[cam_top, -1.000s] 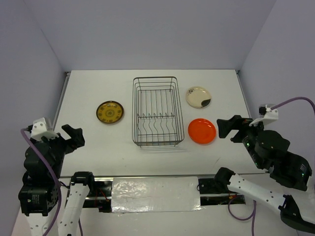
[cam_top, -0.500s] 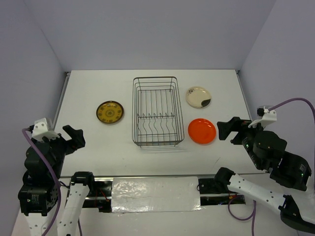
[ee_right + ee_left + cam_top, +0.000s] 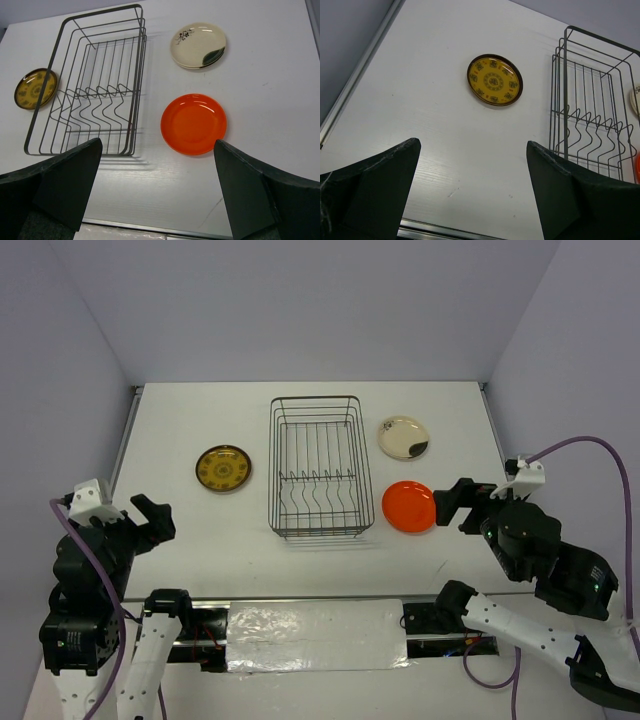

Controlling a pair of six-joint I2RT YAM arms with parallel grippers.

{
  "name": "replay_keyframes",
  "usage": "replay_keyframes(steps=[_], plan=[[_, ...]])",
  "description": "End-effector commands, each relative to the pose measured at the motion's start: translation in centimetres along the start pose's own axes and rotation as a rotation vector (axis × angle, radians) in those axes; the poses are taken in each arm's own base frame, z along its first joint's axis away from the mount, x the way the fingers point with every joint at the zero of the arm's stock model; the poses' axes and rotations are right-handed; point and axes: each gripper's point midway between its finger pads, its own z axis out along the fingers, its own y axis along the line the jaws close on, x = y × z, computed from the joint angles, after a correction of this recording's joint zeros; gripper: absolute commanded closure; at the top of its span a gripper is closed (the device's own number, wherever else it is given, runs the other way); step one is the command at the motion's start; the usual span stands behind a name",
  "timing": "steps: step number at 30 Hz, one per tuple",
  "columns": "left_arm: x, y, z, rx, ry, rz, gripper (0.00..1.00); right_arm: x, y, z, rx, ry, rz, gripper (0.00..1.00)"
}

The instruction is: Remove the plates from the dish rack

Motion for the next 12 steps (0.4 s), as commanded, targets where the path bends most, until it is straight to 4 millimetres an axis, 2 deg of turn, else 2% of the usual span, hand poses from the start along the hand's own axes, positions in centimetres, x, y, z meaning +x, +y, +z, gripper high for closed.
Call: replay_keyframes(steps=[1,12], plan=[[-0.47,-0.48,0.47,0.023,-0.01,0.021,0.01,-0.02,0.02,0.18,0.01,-0.003,0.014,0.0],[-0.56,-0.54,0.51,0.025,-0.011,0.021,0.01,0.42,-0.36,0.07,0.017,0.0,0.027,0.0]])
